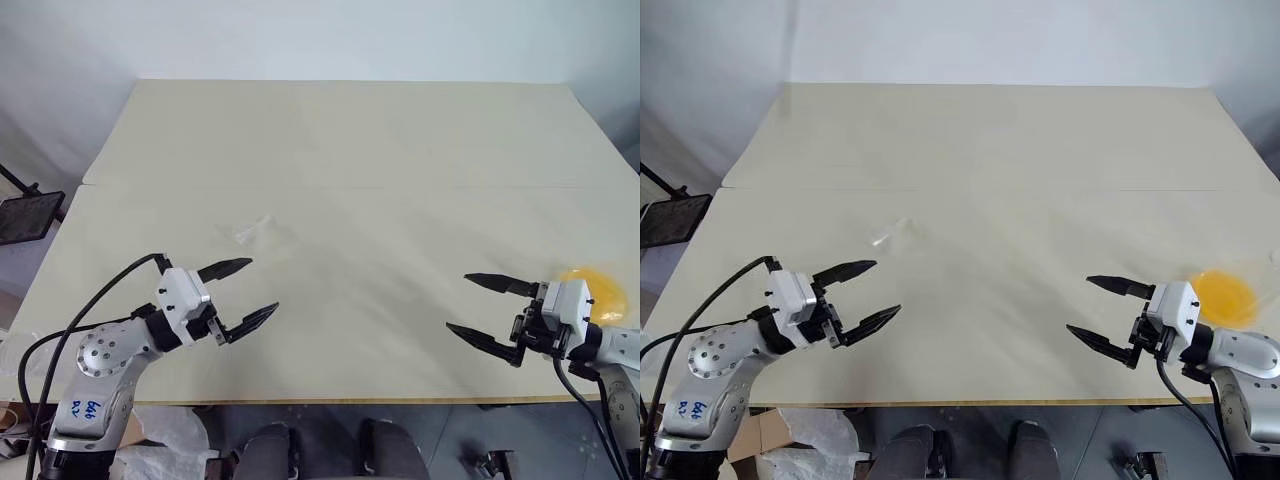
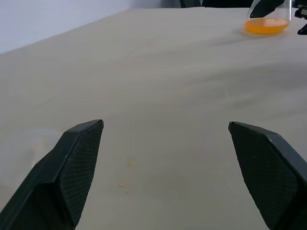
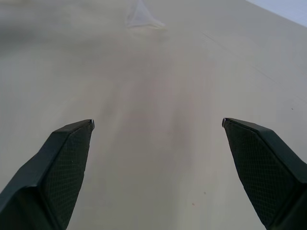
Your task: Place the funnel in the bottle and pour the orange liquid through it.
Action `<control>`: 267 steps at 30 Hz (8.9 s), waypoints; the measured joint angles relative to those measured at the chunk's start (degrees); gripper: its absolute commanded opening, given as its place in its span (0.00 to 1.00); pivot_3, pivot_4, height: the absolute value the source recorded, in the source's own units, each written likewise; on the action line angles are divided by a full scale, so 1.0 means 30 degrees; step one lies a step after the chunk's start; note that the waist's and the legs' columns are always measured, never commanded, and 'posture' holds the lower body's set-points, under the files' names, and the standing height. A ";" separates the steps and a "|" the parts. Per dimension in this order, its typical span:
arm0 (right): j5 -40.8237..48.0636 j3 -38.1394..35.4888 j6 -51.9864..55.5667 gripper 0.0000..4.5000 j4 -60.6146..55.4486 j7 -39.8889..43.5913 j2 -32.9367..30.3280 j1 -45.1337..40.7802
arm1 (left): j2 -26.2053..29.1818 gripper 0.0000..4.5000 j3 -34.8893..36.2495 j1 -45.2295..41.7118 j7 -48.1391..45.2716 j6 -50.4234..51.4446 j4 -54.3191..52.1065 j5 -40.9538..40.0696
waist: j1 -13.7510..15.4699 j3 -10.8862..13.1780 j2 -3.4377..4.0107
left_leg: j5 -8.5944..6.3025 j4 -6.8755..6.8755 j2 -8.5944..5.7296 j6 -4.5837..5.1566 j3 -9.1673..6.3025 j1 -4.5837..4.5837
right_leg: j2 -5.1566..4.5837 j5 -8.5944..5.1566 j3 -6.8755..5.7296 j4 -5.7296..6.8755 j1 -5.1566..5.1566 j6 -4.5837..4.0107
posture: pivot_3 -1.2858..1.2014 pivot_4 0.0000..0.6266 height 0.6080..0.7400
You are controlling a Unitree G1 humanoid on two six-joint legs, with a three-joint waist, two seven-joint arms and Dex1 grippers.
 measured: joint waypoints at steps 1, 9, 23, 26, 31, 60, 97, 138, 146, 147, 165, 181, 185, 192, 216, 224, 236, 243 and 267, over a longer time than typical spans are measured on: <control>0.0000 0.0000 -0.0037 1.00 0.0040 -0.0008 0.0005 0.0002 | 0.0001 0.99 0.0022 -0.0001 0.0003 -0.0002 0.0000 -0.0002 | -0.0003 0.0000 0.0000 | 0.0000 0.0000 0.0000 0.0000 0.0000 0.0000 | 0.0000 0.0000 0.0000 -0.0001 0.0000 0.0000 | 0.52 0.24 1.00; 0.0003 0.0073 -0.0168 1.00 0.0054 -0.0261 0.0212 0.0080 | 0.0056 0.99 0.0349 -0.0132 -0.0447 0.0889 -0.0002 -0.1267 | -0.0013 0.0000 0.0000 | 0.0000 0.0005 0.0003 -0.0001 -0.0002 0.0000 | 0.0001 0.0000 -0.0001 0.0006 0.0000 0.0000 | 0.52 0.24 1.00; 0.0853 0.1488 0.1400 1.00 -0.1191 -0.0922 0.1458 -0.1901 | 0.1382 0.99 0.5005 -0.1718 -0.0031 0.3891 -0.0069 -0.5544 | -0.0079 -0.0002 0.0003 | -0.0007 0.0040 0.0017 -0.0007 -0.0022 -0.0010 | 0.0008 0.0000 -0.0007 0.0032 -0.0001 0.0000 | 0.52 0.24 1.00; 0.1010 0.2377 0.1864 1.00 -0.1402 -0.0691 0.1615 -0.2829 | 0.2029 0.99 0.6512 -0.1143 0.0237 0.4750 -0.0134 -0.6330 | -0.0129 0.0002 -0.0002 | -0.0007 0.0041 0.0019 -0.0007 -0.0021 -0.0013 | 0.0011 -0.0001 -0.0008 0.0027 -0.0004 -0.0001 | 0.52 0.24 1.00; 0.1386 0.3234 0.2656 1.00 -0.1459 -0.0217 0.1704 -0.4631 | 0.3030 0.99 1.0112 0.0354 0.0581 0.5828 -0.0495 -0.7667 | -0.0139 0.0003 -0.0003 | -0.0010 0.0042 0.0027 -0.0011 -0.0026 -0.0016 | 0.0010 -0.0002 -0.0007 0.0025 -0.0006 -0.0003 | 0.52 0.24 1.00; 0.0984 0.4886 0.2087 1.00 0.0246 0.2459 0.3383 -0.6789 | -0.0231 0.99 2.2283 1.2089 -0.2358 0.5861 0.4055 -0.9905 | -0.0583 -0.0025 -0.0056 | -0.0108 0.0018 0.0084 -0.0091 -0.0029 -0.0014 | -0.0045 -0.0028 0.0061 -0.0019 -0.0031 -0.0056 | 0.52 0.24 1.00; 0.0627 0.6305 0.1957 1.00 -0.0488 0.2970 0.3747 -0.6942 | -0.2175 0.99 1.6056 1.1208 -0.1833 0.1426 0.3104 -0.7183 | -0.0644 -0.0104 -0.0186 | -0.0177 0.0027 0.0220 -0.0173 0.0027 -0.0007 | 0.0013 -0.0145 -0.0029 0.0156 -0.0144 -0.0276 | 0.52 0.24 1.00; -0.1122 -0.4987 0.0283 1.00 -0.8990 -0.8357 0.7277 1.0085 | -0.8781 0.53 -0.6690 -1.8921 -0.2740 -0.2525 1.8667 0.3104 | 0.0239 -0.0135 -0.0151 | -0.0086 0.0099 0.0189 -0.0209 0.0146 -0.0019 | 0.0349 -0.0126 -0.0005 -0.0027 -0.0050 -0.0213 | 0.52 0.24 1.00; -0.1910 -0.4121 -0.0979 1.00 -1.0399 -0.9518 0.9166 1.1978 | -0.9796 0.53 -0.7452 -2.0236 -0.4113 -0.5898 2.2446 0.5528 | 0.0461 -0.0135 -0.0150 | -0.0089 0.0115 0.0183 -0.0192 0.0135 -0.0042 | 0.0333 -0.0127 -0.0001 -0.0034 -0.0058 -0.0215 | 0.52 0.24 1.00; -0.1997 -0.4104 -0.1146 1.00 -1.0402 -0.9607 0.9210 1.2111 | -0.9913 0.53 -0.7394 -2.0384 -0.4085 -0.6050 2.2736 0.5660 | 0.0463 -0.0134 -0.0152 | -0.0095 0.0127 0.0185 -0.0180 0.0135 -0.0049 | 0.0328 -0.0127 0.0001 -0.0036 -0.0057 -0.0214 | 0.52 0.24 1.00; -0.1697 -0.3445 -0.1609 1.00 -1.0069 -0.9970 0.8003 1.0715 | -0.9844 0.98 -0.4984 -2.1641 -0.6283 -0.4308 2.3838 0.4946 | 0.0401 -0.0135 -0.0149 | -0.0101 0.0146 0.0200 -0.0158 0.0116 -0.0045 | 0.0320 -0.0127 -0.0003 0.0058 -0.0091 -0.0216 | 0.52 0.24 1.00; -0.1119 -0.3022 -0.0988 1.00 -0.8575 -0.9527 0.6590 0.8708 | -0.9311 0.98 -0.2445 -1.7291 -0.4514 -0.2049 1.9452 0.2704 | 0.0398 -0.0135 -0.0149 | -0.0097 0.0182 0.0192 -0.0152 0.0065 -0.0037 | 0.0297 -0.0125 -0.0013 0.0167 -0.0089 -0.0214 | 0.52 0.24 1.00; -0.0985 -0.2902 -0.0873 1.00 -0.8485 -0.9128 0.5958 0.8400 | -0.8272 0.98 -0.2172 -1.5458 -0.4473 -0.1247 1.7300 0.2176 | 0.0353 -0.0137 -0.0146 | -0.0095 0.0180 0.0202 -0.0157 0.0061 -0.0019 | 0.0298 -0.0126 -0.0008 0.0189 -0.0090 -0.0214 | 0.52 0.24 1.00; 0.0175 -0.1771 0.0712 1.00 -0.7834 -0.7538 0.3493 0.5409 | -0.5842 0.98 -0.0210 -0.9982 -0.3252 -0.0574 1.0819 0.0723 | 0.0266 -0.0138 -0.0144 | -0.0094 0.0200 0.0265 -0.0158 0.0027 -0.0004 | 0.0255 -0.0126 0.0001 0.0214 -0.0072 -0.0215 | 0.52 0.24 1.00; 0.0783 0.1874 0.3090 1.00 -0.4860 -0.3745 0.1568 -0.1091 | -0.4791 0.98 0.3282 0.0573 0.4190 0.1214 0.2047 0.0010 | 0.0389 -0.0143 -0.0155 | -0.0097 0.0187 0.0153 -0.0112 -0.0074 -0.0007 | 0.0058 -0.0123 -0.0162 0.0205 0.0006 -0.0212 | 0.52 0.24 1.00; 0.0628 0.1730 0.3190 1.00 -0.5723 -0.4383 0.1646 0.0155 | -0.4731 0.98 0.0287 -0.5461 0.4250 0.1338 0.7755 0.2200 | 0.0383 -0.0147 -0.0148 | -0.0092 0.0180 0.0150 -0.0103 -0.0028 -0.0008 | 0.0071 -0.0119 -0.0217 0.0206 -0.0009 -0.0203 | 0.52 0.24 1.00; 0.0247 0.1734 0.3151 1.00 -0.6630 -0.5708 0.2111 0.1217 | -0.5893 0.63 -0.1152 -0.9184 0.5160 0.0144 1.2724 0.3751 | 0.0390 -0.0141 -0.0158 | -0.0092 0.0181 0.0150 -0.0103 -0.0026 -0.0018 | 0.0073 -0.0111 -0.0242 0.0191 -0.0009 -0.0188 | 0.52 0.24 1.00; 0.0132 0.1715 0.3011 1.00 -0.6773 -0.6006 0.2238 0.1660 | -0.5722 0.11 -0.1154 -0.8901 0.4942 0.0060 1.2680 0.3733 | 0.0420 -0.0141 -0.0158 | -0.0091 0.0186 0.0150 -0.0102 -0.0031 -0.0019 | 0.0072 -0.0110 -0.0240 0.0193 -0.0007 -0.0186 | 0.52 0.24 1.00; 0.1512 -0.4747 0.0887 1.00 -0.8788 -0.9699 0.6535 0.7072 | -0.4982 0.00 -0.5603 -2.3570 -0.5838 -0.8665 1.9962 0.5880 | 0.0571 -0.0143 -0.0156 | -0.0061 0.0106 -0.0024 -0.0055 0.0078 -0.0069 | 0.0094 -0.0054 -0.0212 -0.0016 0.0002 -0.0077 | 0.52 0.24 1.00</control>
